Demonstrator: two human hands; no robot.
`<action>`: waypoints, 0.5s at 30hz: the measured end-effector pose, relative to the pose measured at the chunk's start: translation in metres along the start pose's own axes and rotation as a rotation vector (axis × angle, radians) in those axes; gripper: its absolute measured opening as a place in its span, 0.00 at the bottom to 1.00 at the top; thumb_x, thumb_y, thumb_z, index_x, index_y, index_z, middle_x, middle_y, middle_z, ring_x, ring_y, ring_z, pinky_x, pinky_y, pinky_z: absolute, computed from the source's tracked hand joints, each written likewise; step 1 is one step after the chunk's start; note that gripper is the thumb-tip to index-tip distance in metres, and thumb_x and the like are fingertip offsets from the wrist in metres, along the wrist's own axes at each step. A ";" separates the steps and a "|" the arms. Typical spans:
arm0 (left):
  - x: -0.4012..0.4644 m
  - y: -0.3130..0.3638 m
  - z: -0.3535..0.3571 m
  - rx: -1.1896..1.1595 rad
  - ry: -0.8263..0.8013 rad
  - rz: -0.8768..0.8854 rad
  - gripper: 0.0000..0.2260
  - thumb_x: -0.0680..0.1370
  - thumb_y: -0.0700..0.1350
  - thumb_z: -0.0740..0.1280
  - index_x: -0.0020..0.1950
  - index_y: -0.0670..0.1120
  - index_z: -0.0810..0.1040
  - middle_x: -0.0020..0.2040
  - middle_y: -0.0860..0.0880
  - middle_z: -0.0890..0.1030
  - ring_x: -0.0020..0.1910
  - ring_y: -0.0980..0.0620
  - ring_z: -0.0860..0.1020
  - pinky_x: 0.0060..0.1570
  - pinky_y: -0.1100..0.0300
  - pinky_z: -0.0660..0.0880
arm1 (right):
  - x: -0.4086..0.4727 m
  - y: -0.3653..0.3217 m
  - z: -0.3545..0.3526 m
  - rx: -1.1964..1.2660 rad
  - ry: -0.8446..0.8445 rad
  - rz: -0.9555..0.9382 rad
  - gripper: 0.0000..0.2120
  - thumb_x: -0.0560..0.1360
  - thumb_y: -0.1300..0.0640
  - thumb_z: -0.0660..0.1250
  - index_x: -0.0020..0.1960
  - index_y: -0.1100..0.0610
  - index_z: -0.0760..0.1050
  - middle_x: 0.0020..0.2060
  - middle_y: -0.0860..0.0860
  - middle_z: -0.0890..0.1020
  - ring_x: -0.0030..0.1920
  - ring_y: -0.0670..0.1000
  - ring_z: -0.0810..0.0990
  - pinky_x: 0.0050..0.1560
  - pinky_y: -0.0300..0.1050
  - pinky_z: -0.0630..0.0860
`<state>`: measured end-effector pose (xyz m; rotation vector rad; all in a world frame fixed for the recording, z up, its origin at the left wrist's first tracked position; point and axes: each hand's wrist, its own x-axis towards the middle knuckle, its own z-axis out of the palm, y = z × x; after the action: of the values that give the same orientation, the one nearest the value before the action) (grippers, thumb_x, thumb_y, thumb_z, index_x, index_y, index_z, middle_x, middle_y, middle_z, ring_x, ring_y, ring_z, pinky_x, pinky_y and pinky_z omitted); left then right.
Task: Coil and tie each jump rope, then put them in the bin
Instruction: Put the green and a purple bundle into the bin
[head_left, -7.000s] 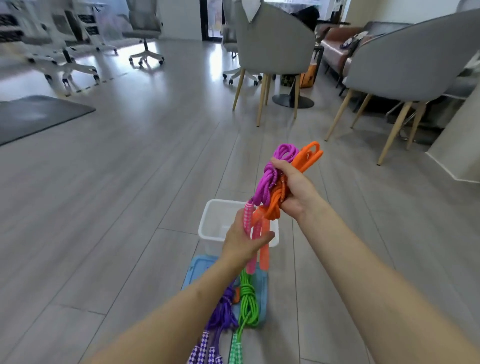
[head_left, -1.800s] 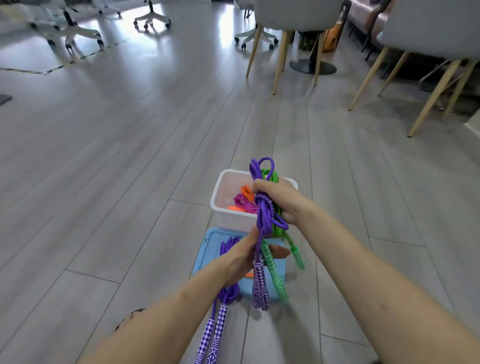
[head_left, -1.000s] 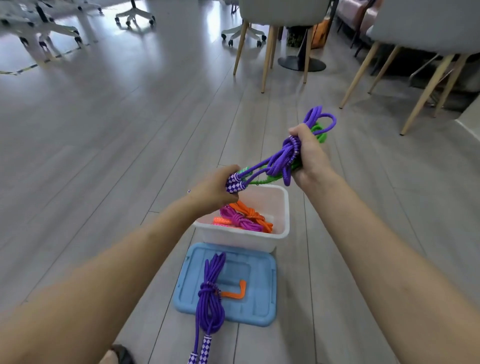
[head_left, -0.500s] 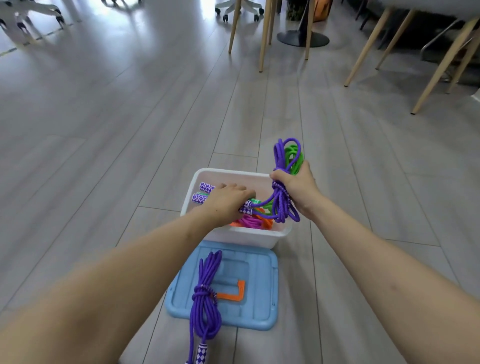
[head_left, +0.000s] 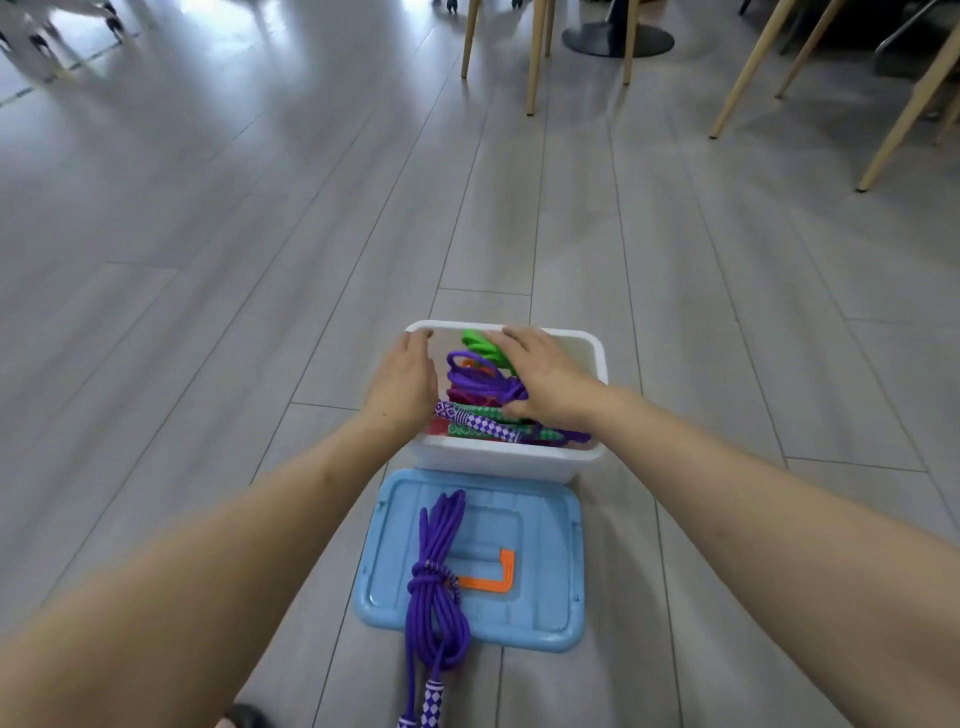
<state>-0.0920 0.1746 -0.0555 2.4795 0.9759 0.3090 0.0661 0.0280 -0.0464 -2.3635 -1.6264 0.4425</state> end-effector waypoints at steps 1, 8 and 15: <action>-0.003 -0.003 -0.001 -0.016 0.014 0.016 0.21 0.85 0.41 0.58 0.79 0.45 0.63 0.75 0.43 0.69 0.66 0.43 0.74 0.60 0.47 0.74 | -0.001 0.000 0.005 -0.033 -0.031 0.020 0.49 0.75 0.46 0.76 0.84 0.51 0.48 0.82 0.55 0.53 0.82 0.58 0.50 0.80 0.56 0.56; -0.005 -0.003 0.011 0.337 -0.341 0.196 0.23 0.88 0.53 0.48 0.84 0.56 0.53 0.84 0.54 0.57 0.83 0.48 0.53 0.78 0.40 0.37 | -0.019 0.008 0.024 -0.098 -0.041 0.228 0.31 0.85 0.42 0.51 0.84 0.54 0.50 0.82 0.57 0.56 0.81 0.59 0.54 0.79 0.55 0.55; -0.012 0.003 0.010 0.315 -0.291 0.206 0.21 0.86 0.49 0.53 0.81 0.53 0.62 0.81 0.49 0.64 0.79 0.47 0.62 0.79 0.40 0.45 | -0.007 0.008 0.026 -0.020 -0.261 0.266 0.30 0.86 0.46 0.51 0.84 0.50 0.44 0.83 0.56 0.43 0.83 0.58 0.41 0.81 0.57 0.46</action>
<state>-0.0954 0.1607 -0.0634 2.8120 0.6923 -0.1541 0.0608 0.0199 -0.0722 -2.6409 -1.4190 0.8205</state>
